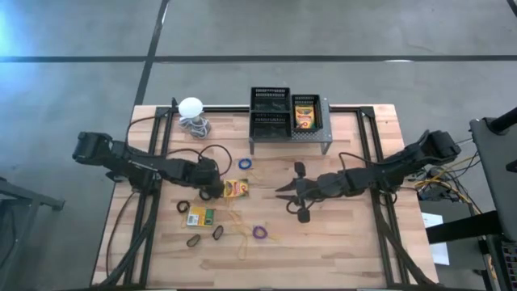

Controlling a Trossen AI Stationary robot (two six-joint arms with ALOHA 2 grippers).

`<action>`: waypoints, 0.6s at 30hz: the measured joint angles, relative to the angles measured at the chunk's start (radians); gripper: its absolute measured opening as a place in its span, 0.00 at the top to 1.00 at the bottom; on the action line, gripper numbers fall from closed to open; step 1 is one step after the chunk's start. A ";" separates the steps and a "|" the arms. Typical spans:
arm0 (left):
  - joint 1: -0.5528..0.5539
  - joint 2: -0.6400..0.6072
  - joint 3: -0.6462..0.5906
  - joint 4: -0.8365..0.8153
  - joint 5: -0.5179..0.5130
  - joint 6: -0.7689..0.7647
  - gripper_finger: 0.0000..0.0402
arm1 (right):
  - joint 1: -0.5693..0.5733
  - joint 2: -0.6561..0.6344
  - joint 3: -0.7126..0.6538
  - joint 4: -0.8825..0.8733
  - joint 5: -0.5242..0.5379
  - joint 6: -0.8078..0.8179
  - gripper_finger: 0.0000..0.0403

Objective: Pick & Place Office Desk Supplies
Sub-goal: Put the green spring keychain into the top left black bin

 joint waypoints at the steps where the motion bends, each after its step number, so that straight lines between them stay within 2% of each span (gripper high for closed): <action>1: 0.006 -0.001 -0.016 0.037 -0.007 -0.013 0.67 | 0.000 -0.001 0.002 0.000 0.000 -0.001 0.82; 7: 0.014 -0.008 -0.052 0.100 -0.035 -0.064 0.79 | -0.002 0.006 0.013 0.001 0.000 -0.005 0.84; 13: 0.006 -0.079 -0.012 0.093 0.021 0.020 0.97 | -0.006 0.012 0.012 0.001 0.000 0.000 0.82; 18: 0.006 -0.182 0.024 0.072 0.067 0.076 0.95 | -0.007 0.012 0.012 0.001 0.001 0.004 0.82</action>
